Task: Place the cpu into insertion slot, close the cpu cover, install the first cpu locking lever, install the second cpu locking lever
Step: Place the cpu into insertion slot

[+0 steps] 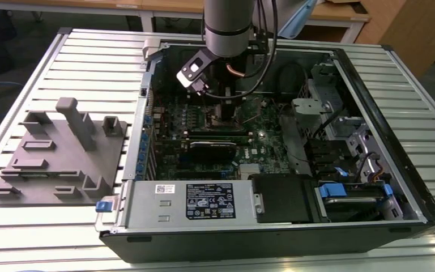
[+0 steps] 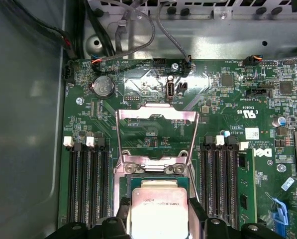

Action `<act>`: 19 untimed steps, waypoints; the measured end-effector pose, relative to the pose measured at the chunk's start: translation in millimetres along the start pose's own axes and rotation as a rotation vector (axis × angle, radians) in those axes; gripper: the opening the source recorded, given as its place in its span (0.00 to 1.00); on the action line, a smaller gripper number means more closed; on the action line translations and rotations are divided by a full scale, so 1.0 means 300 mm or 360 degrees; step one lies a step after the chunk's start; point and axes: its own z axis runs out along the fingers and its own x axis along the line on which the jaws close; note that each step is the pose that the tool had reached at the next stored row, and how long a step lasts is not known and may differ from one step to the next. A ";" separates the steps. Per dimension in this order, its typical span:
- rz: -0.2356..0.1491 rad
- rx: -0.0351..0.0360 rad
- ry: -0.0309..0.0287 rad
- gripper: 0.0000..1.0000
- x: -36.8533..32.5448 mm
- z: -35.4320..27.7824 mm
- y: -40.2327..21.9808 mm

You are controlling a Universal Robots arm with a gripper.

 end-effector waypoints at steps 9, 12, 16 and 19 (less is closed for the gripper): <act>0.0000 0.0000 0.00003 0.54 0.007 0.007 -0.001; 0.0000 0.0000 0.00004 0.54 0.011 0.008 -0.001; -0.0001 0.0000 -0.00113 0.54 0.014 0.015 -0.002; -0.0002 -0.0001 -0.00246 0.54 0.015 0.020 -0.002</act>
